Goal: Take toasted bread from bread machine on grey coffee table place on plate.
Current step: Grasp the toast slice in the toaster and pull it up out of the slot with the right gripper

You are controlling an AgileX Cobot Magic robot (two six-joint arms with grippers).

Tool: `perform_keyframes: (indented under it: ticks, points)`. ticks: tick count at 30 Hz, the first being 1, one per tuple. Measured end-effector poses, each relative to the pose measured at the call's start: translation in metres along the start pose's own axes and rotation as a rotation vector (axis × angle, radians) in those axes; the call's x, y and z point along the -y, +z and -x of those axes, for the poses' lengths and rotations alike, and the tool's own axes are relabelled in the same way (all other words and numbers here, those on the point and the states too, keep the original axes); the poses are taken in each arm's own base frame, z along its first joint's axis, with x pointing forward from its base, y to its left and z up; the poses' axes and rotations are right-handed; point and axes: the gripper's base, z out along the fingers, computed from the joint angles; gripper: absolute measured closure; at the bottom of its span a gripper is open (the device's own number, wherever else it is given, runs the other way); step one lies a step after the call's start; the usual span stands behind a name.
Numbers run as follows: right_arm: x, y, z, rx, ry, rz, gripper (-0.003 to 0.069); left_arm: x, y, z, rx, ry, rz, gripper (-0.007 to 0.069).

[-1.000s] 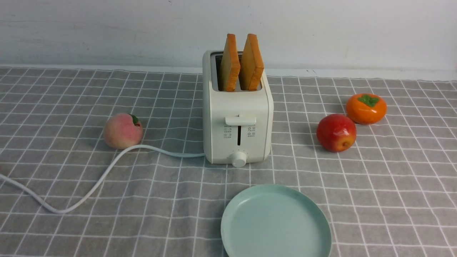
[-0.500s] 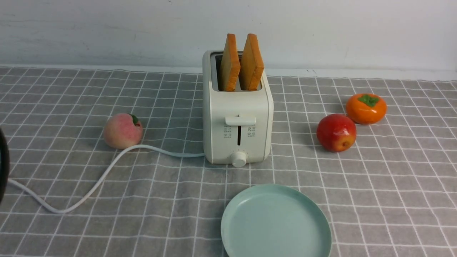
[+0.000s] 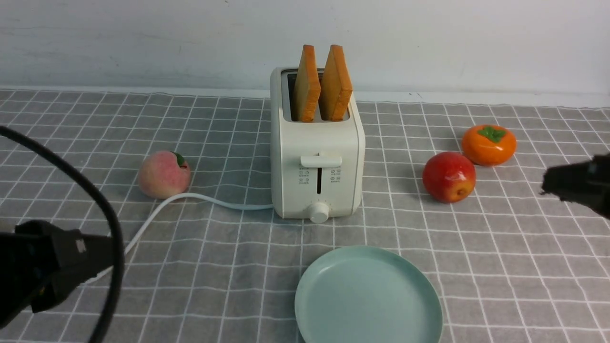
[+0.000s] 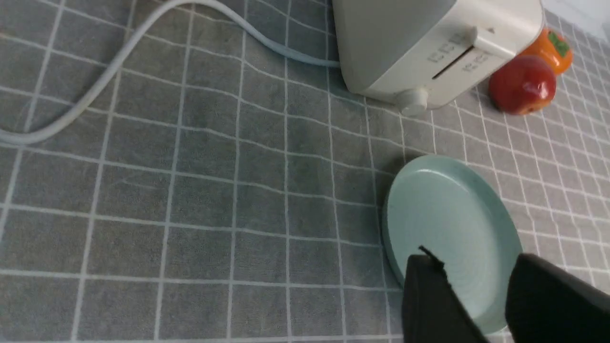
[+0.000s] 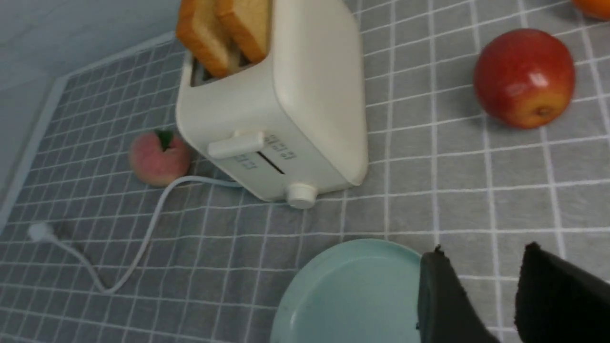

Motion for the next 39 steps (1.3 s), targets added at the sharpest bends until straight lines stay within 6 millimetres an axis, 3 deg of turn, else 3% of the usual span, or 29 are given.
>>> perform_keyframes:
  ticks: [6, 7, 9, 11, 13, 14, 17, 21, 27, 32, 36, 39]
  points:
    - [-0.018, 0.059, 0.043, -0.144, -0.097, 0.190, 0.0419, 0.006, -0.003, 0.004, 0.015, 0.095, -0.033, 0.0386]
    - [-0.020, 0.074, 0.048, -0.163, -0.099, 0.196, 0.0419, 0.007, -0.003, 0.004, 0.015, 0.089, -0.041, 0.0386]
    - [-0.026, 0.086, 0.055, -0.166, -0.120, 0.202, 0.0419, 0.007, -0.003, 0.004, 0.011, 0.083, -0.044, 0.0386]
    - [-0.042, 0.119, 0.067, -0.156, -0.153, 0.185, 0.0413, 0.007, -0.003, 0.004, 0.006, 0.081, -0.047, 0.0386]
    - [-0.048, 0.129, 0.071, -0.144, -0.161, 0.178, 0.0407, 0.007, -0.003, 0.003, 0.003, 0.080, -0.047, 0.0386]
    - [-0.059, 0.146, 0.077, -0.116, -0.164, 0.166, 0.0393, 0.007, -0.003, 0.003, -0.001, 0.080, -0.045, 0.0386]
    - [-0.071, 0.169, 0.084, -0.076, -0.144, 0.156, 0.0364, 0.007, -0.003, 0.002, -0.008, 0.081, -0.043, 0.0386]
    - [-0.074, 0.195, 0.088, -0.035, -0.148, 0.142, 0.0325, 0.007, -0.003, 0.002, -0.008, 0.081, -0.043, 0.0386]
    - [-0.052, 0.243, 0.078, 0.007, -0.125, 0.072, 0.0299, 0.007, -0.003, 0.002, -0.009, 0.080, -0.043, 0.0386]
    - [-0.042, 0.259, 0.072, 0.026, -0.093, 0.046, 0.0306, 0.007, -0.003, 0.002, -0.009, 0.080, -0.043, 0.0386]
    - [-0.042, 0.261, 0.073, 0.035, -0.077, 0.046, 0.0364, 0.007, -0.003, 0.002, -0.009, 0.080, -0.043, 0.0386]
    - [-0.044, 0.261, 0.073, 0.029, -0.055, 0.060, 0.0484, 0.007, -0.003, 0.002, -0.009, 0.080, -0.043, 0.0386]
